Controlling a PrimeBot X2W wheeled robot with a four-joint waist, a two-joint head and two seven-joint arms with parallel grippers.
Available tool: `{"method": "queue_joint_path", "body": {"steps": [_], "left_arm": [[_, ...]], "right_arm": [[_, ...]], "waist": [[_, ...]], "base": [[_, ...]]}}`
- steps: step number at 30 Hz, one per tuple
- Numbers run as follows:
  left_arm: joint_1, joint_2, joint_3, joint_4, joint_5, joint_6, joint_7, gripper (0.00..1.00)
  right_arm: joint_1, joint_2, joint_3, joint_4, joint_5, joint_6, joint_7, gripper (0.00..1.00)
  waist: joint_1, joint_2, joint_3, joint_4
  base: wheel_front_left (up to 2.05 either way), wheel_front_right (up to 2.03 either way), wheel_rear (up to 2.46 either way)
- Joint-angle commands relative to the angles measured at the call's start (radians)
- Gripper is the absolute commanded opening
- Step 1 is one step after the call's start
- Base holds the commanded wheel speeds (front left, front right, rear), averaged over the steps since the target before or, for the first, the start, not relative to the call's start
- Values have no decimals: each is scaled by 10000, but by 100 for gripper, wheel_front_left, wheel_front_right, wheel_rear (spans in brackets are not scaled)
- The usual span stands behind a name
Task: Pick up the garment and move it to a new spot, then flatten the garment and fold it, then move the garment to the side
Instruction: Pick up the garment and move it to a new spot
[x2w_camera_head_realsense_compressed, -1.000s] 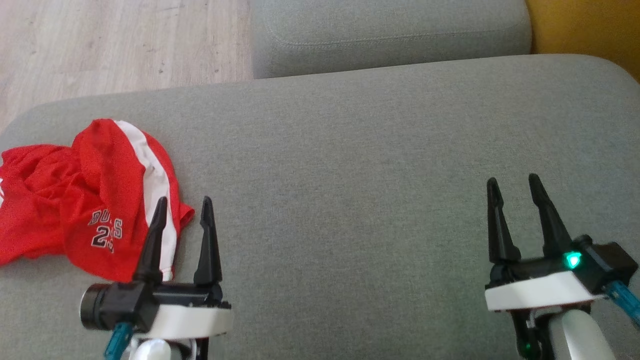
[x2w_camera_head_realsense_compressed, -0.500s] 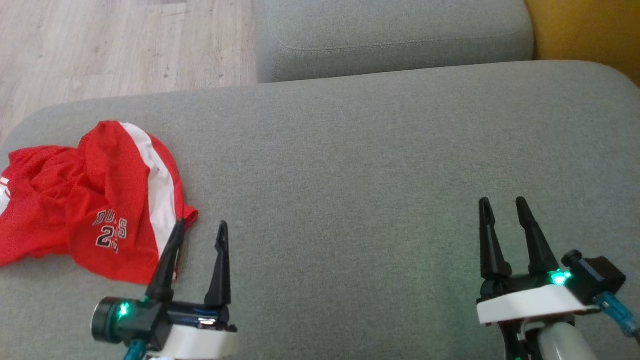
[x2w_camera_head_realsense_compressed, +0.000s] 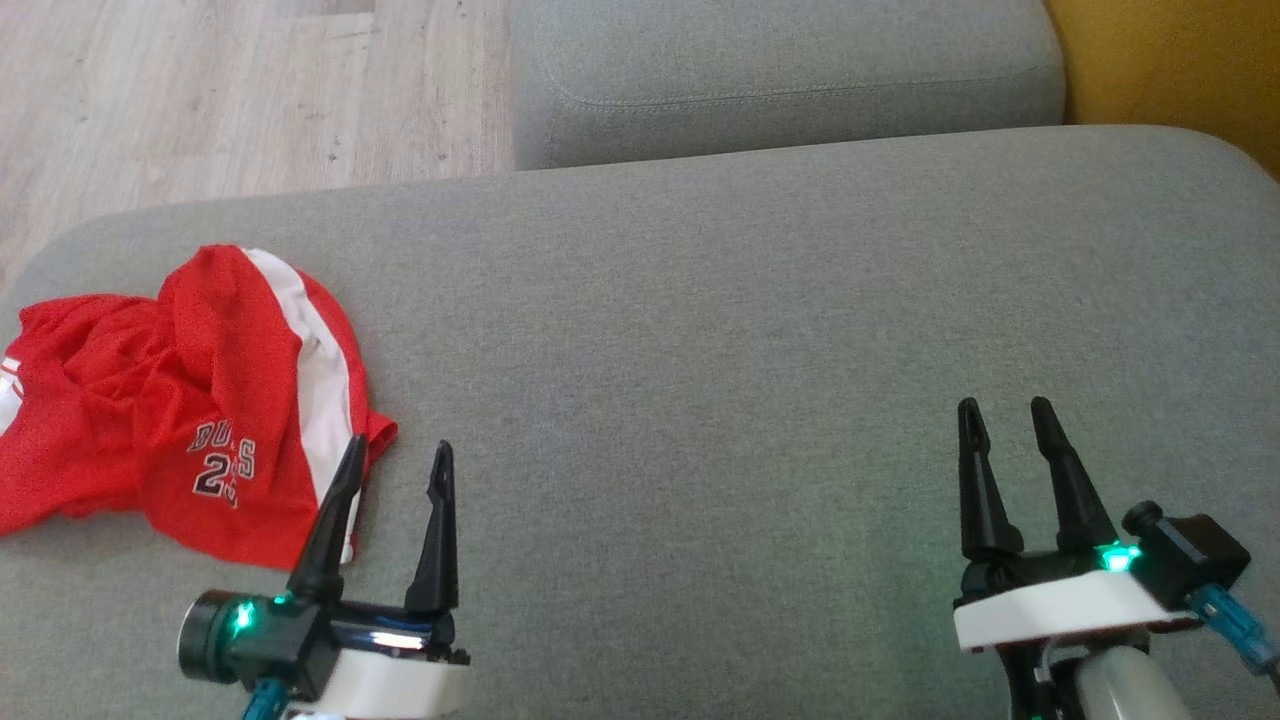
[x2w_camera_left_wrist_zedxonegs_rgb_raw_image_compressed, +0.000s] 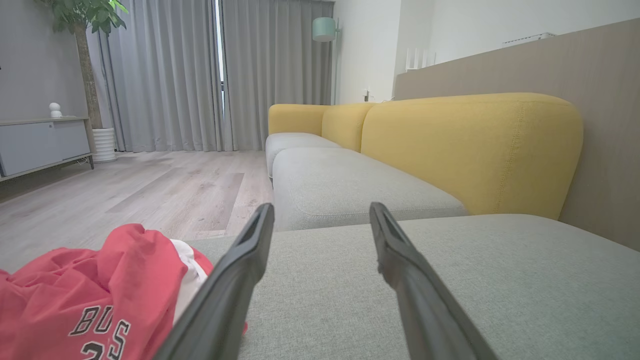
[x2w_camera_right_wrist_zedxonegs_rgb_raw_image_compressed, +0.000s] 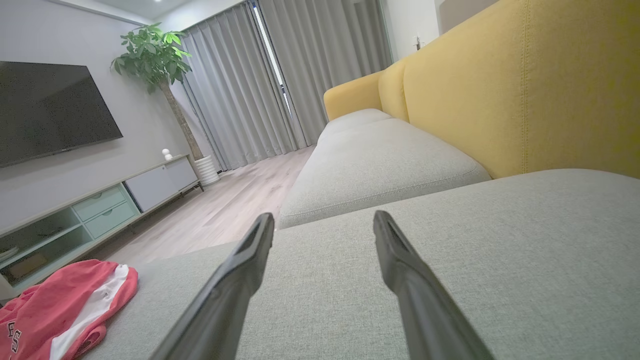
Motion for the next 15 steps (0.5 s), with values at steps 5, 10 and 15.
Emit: {"method": "queue_joint_path", "body": {"steps": [5,10,15], "left_arm": [[-330,-47,360,-245,92,-11,-95,100],[-348,-50,347,-220,45,63,-95,100],[-339,-51,419,-175,46,203,-95,100]], "right_arm": [[-263,-79,231,-362,-157,-7,-111,100],[-257,-79,324,-346,-381,-7,-111,100],[-160,-79,484,-371,-525,-7,-111,100]], "waist": [[0,0,4,31],[0,0,-10,319],[0,0,-84,1109]], "base": [[0,0,0],[0,0,0],[0,0,0]]}}
